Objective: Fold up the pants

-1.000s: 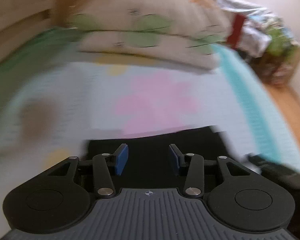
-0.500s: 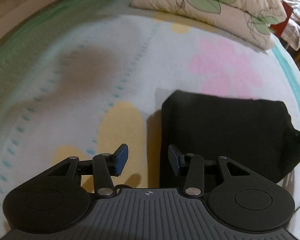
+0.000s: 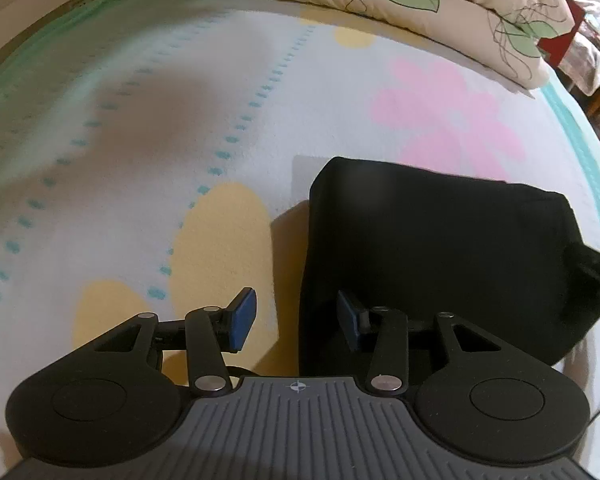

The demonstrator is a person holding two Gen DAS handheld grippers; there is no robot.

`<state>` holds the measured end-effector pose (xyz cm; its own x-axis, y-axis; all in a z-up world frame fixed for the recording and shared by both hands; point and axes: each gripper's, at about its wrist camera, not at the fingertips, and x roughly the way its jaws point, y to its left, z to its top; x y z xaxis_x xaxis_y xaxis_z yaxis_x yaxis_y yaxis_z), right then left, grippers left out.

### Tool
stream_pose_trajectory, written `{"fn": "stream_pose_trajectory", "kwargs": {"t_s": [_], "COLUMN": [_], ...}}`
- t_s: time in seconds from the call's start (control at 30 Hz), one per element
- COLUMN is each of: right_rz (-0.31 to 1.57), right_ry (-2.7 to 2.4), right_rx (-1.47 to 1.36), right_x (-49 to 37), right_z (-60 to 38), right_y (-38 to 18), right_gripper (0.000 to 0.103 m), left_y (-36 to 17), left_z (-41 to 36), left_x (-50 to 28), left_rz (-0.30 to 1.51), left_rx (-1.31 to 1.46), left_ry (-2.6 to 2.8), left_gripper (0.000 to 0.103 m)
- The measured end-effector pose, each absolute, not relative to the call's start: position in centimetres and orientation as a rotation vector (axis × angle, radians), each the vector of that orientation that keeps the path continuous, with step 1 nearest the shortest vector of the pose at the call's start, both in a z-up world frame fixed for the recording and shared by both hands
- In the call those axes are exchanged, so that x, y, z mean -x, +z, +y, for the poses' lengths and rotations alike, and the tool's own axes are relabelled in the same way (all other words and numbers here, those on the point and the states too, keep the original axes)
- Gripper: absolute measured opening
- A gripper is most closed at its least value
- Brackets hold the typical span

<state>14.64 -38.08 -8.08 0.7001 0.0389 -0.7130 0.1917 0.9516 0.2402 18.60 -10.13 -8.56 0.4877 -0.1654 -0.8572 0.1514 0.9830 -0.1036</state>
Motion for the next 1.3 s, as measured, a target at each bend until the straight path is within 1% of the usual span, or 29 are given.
{"fn": "stream_pose_trajectory", "kwargs": {"t_s": [0.03,0.07,0.1,0.23,0.3,0.4,0.5,0.57,0.6,0.63,0.67,0.7,0.73,0.9,1.1,1.13,1.17,1.2,1.3], "right_rz": [0.769,0.751,0.719,0.657,0.671,0.679,0.730,0.725,0.707,0.688,0.674,0.678,0.695,0.819,0.839,0.840,0.847,0.843,0.779], "right_ry": [-0.097,-0.096,-0.094,-0.075,-0.080,-0.133,-0.169,-0.148,-0.141,-0.137,-0.127,-0.118,-0.114,-0.098,-0.071,-0.054,-0.037,-0.040,-0.021], "right_rx": [-0.313,-0.318,-0.311,-0.248,-0.255,-0.180,-0.180,-0.181,-0.177,-0.184,-0.207,-0.226,-0.234,-0.246,-0.333,-0.343,-0.351,-0.343,-0.353], "right_x": [-14.3,-14.0,-13.7,-13.3,-13.6,-13.4,-13.3,-13.1,-13.0,-12.9,-13.0,-13.1,-13.6,-15.4,-16.0,-16.1,-16.2,-16.2,-15.5], "right_z": [-38.0,-38.0,-37.8,-36.9,-37.3,-37.2,-37.7,-37.8,-37.6,-37.6,-37.8,-37.9,-38.1,-38.8,-39.9,-40.0,-39.9,-39.7,-39.3], "right_y": [-7.4,-6.7,-5.8,-3.3,-3.5,-4.1,-5.1,-5.2,-5.1,-4.9,-4.8,-5.0,-5.2,-7.7,-8.9,-8.9,-8.9,-8.7,-7.2], "right_gripper": [0.011,0.010,0.006,0.006,0.005,0.003,0.003,0.005,0.009,0.019,0.032,0.052,0.050,0.051,0.056,0.050,0.047,0.024,0.014], "left_y": [-8.5,-8.3,-8.2,-7.6,-7.4,-7.0,-6.8,-7.0,-7.1,-7.2,-7.3,-7.4,-7.5,-7.5,-7.9,-7.9,-8.0,-8.0,-7.7], "left_z": [-10.1,-10.1,-10.2,-10.6,-11.0,-11.4,-11.5,-11.5,-11.6,-11.6,-11.7,-11.8,-11.9,-12.1,-12.1,-12.2,-12.2,-12.3,-12.3], "left_x": [-18.6,-18.7,-18.7,-18.8,-18.8,-18.7,-18.9,-19.1,-19.1,-19.2,-19.2,-19.2,-19.2,-19.5,-19.8,-19.8,-19.8,-19.8,-20.0], "left_rz": [1.041,1.037,1.032,1.019,1.013,0.999,0.992,0.996,0.999,1.004,1.008,1.011,1.012,1.014,1.018,1.019,1.019,1.016,1.010], "left_rx": [0.018,0.018,0.017,0.015,0.009,-0.003,-0.009,-0.008,-0.005,-0.004,-0.006,-0.011,-0.015,-0.021,-0.026,-0.025,-0.025,-0.027,-0.019], "left_ry": [-0.192,-0.190,-0.189,-0.193,-0.198,-0.209,-0.215,-0.212,-0.211,-0.210,-0.211,-0.212,-0.213,-0.217,-0.200,-0.197,-0.193,-0.188,-0.187], "left_gripper": [0.043,0.043,0.043,0.043,0.043,0.043,0.043,0.043,0.043,0.043,0.043,0.043,0.043,0.043,0.043,0.043,0.043,0.043,0.043]}}
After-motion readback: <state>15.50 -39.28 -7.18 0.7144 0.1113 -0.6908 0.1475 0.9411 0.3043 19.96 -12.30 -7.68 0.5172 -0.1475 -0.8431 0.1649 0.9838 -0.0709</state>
